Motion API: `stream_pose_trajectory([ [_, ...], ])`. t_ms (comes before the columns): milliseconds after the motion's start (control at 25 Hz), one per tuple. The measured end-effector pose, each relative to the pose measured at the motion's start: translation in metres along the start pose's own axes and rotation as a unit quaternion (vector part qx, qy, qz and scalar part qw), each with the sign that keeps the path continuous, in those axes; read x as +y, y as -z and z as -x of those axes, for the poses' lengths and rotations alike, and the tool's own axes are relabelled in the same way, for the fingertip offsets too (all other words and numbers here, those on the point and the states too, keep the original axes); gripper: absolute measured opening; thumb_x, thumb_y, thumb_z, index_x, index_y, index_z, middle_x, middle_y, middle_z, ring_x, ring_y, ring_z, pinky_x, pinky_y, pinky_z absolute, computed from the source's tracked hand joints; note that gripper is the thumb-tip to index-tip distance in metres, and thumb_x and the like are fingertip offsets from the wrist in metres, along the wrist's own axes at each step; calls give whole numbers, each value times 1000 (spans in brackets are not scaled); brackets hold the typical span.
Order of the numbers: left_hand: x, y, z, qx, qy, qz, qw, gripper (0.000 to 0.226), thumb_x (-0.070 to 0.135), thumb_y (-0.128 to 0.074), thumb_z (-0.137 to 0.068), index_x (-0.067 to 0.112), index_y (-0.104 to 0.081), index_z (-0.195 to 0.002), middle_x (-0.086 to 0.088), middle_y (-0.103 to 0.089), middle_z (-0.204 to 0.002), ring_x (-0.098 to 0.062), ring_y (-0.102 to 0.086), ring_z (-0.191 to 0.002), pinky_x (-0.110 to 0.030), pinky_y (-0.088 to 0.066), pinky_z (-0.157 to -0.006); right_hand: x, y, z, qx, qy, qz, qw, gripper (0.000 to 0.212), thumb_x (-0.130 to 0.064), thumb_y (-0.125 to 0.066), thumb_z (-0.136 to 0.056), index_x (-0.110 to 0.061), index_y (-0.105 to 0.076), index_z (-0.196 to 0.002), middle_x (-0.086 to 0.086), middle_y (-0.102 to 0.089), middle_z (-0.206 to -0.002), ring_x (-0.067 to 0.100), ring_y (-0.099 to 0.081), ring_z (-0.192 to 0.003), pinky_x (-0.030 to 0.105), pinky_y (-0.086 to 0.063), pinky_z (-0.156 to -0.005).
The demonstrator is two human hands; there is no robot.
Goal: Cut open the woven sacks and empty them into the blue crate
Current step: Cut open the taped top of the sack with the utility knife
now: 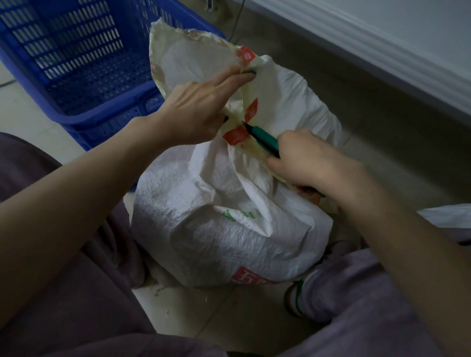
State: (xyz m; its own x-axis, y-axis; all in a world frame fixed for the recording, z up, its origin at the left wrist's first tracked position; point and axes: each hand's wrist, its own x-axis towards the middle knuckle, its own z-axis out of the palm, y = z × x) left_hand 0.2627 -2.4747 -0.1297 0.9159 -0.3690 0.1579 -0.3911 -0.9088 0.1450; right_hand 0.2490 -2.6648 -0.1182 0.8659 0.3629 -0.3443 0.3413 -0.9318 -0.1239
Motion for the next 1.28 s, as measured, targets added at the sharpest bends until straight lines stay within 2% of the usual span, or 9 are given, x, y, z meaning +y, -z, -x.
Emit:
stream_pose_trajectory([
  [320,-11,5,-7,30,41,45,998,68,10,-56,-87,19,-24,-146,-4,-23,-153,-29,-56,-102,-39,-47,-73,11,-7,12,-29,-21,-29,999,13,-23,-50,-95,-12,-44,-93,11,-54,-77,16,-51,-46,24,-36,-36],
  [440,-12,5,-3,-15,56,49,997,72,14,-57,-88,20,-19,-148,-2,-18,-155,-22,-52,-96,-32,-40,-70,24,-3,19,-43,-22,-72,996,17,-23,-51,-93,-8,-47,-86,9,-55,-68,15,-56,-40,21,-38,-35],
  [600,-12,-1,3,-28,40,104,993,77,11,-62,-85,17,-18,-148,-4,-15,-155,-27,-60,-95,-46,-51,-80,38,29,31,13,-11,-104,994,22,-27,-56,-92,-15,-51,-75,3,-59,-63,11,-59,-49,17,-42,-37],
  [720,-5,3,6,-29,27,162,986,82,2,-64,-82,14,-16,-148,-8,-13,-155,-21,-61,-98,-36,-51,-86,31,26,23,94,4,-133,987,25,-35,-62,-88,-14,-51,-81,-1,-59,-70,10,-58,-58,21,-42,-45],
  [800,4,6,7,-25,14,172,985,84,0,-64,-81,14,-16,-148,-8,-13,-155,-19,-61,-98,-31,-50,-85,20,18,7,151,21,-192,969,26,-36,-67,-85,-17,-50,-82,-3,-58,-76,9,-55,-64,12,-38,-48],
  [960,16,13,6,-24,-12,184,983,86,0,-65,-80,18,-16,-149,-7,-13,-156,-17,-63,-96,-38,-54,-83,2,8,-22,214,27,-271,938,37,-34,-74,-77,-11,-57,-100,-1,-58,-92,11,-56,-84,14,-40,-57],
  [1040,15,15,6,-1,-23,173,985,82,-1,-64,-80,15,-20,-147,-9,-21,-153,-17,-64,-93,-39,-54,-80,0,7,-29,226,11,-286,931,47,-31,-75,-77,-9,-56,-114,2,-60,-106,11,-56,-95,15,-41,-66],
  [1120,11,14,7,56,-39,156,985,72,-1,-65,-79,11,-31,-142,-11,-38,-142,-18,-65,-86,-36,-53,-75,1,8,-34,251,-13,-301,920,45,-26,-73,-80,-9,-57,-119,3,-61,-112,9,-54,-97,4,-34,-60],
  [1280,3,12,8,129,-19,165,978,44,10,-68,-82,3,-47,-120,-9,-64,-109,-17,-66,-82,-27,-54,-73,7,22,-41,288,-59,-356,887,34,-21,-67,-84,-8,-58,-115,-1,-58,-102,8,-51,-92,8,-33,-62],
])
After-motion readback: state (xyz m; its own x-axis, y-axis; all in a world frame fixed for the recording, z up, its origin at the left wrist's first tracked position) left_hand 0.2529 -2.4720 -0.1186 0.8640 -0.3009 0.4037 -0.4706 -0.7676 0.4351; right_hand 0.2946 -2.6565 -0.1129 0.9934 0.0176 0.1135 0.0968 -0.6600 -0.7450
